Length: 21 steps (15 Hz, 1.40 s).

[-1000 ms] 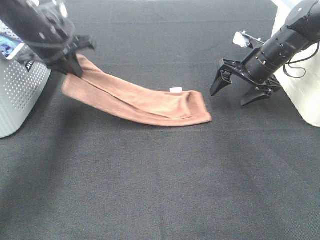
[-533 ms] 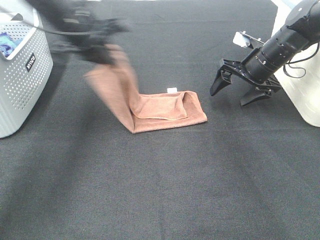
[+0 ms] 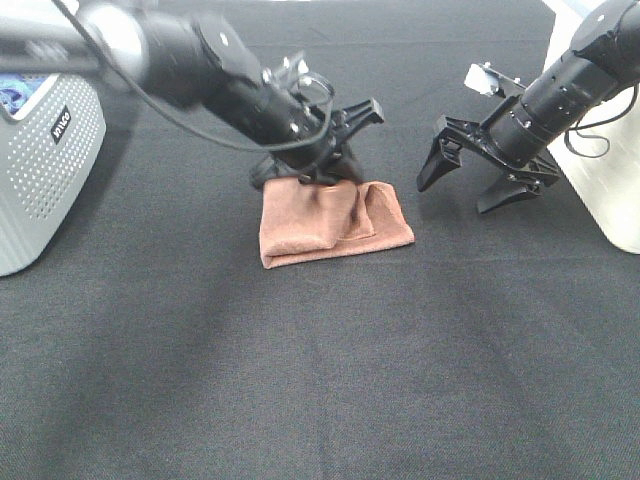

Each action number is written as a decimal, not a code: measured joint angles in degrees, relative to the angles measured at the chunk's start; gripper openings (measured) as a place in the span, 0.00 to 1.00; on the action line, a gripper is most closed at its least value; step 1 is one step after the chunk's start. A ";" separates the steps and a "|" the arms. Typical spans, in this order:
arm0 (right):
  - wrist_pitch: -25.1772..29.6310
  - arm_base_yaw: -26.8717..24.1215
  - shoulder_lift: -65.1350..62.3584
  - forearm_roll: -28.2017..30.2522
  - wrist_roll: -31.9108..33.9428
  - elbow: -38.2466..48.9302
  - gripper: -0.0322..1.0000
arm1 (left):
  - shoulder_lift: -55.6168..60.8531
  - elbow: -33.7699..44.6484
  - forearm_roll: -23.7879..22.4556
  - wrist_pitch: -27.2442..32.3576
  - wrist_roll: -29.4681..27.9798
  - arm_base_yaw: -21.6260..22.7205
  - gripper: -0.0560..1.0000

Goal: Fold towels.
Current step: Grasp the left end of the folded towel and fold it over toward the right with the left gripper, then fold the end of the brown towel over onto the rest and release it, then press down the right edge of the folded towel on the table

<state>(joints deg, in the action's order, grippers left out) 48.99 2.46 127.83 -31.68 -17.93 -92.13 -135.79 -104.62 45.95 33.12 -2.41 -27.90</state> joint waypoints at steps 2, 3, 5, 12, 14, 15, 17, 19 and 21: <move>0.06 0.00 0.00 -0.06 0.00 0.00 0.87 | -0.92 -0.29 4.87 -0.34 0.00 0.00 0.50; 0.06 0.00 0.00 -0.17 0.00 0.00 0.87 | -0.92 -0.92 7.28 -1.32 0.06 0.00 0.64; 0.34 0.00 -0.06 -1.26 0.00 0.00 0.87 | -0.92 -2.18 7.85 -1.60 0.06 0.40 0.71; 5.33 1.20 -4.35 -17.07 -7.56 0.00 0.87 | 5.44 -3.38 3.90 -2.23 6.65 9.51 0.72; 5.67 6.19 -3.32 -23.32 -13.01 0.00 0.87 | 6.76 -3.55 3.09 -2.06 7.33 12.20 0.72; 4.70 8.59 -2.52 -24.47 -15.18 0.00 0.87 | 6.76 -3.55 2.81 -1.43 7.39 12.72 0.72; 1.03 12.95 0.11 -25.55 -17.42 -0.11 0.87 | 6.76 -3.55 1.15 -0.74 7.56 13.12 0.72; -1.03 13.98 4.41 -25.38 -18.05 -3.21 0.87 | 6.76 -3.55 0.00 0.57 7.56 13.12 0.72; -1.43 11.97 7.22 -22.75 -16.62 -5.16 0.87 | 6.76 -3.55 -0.17 1.15 7.56 13.12 0.72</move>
<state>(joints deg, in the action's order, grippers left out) 47.56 14.44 135.05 -54.43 -34.55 -97.29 -129.03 -108.17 45.78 34.26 5.16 -14.78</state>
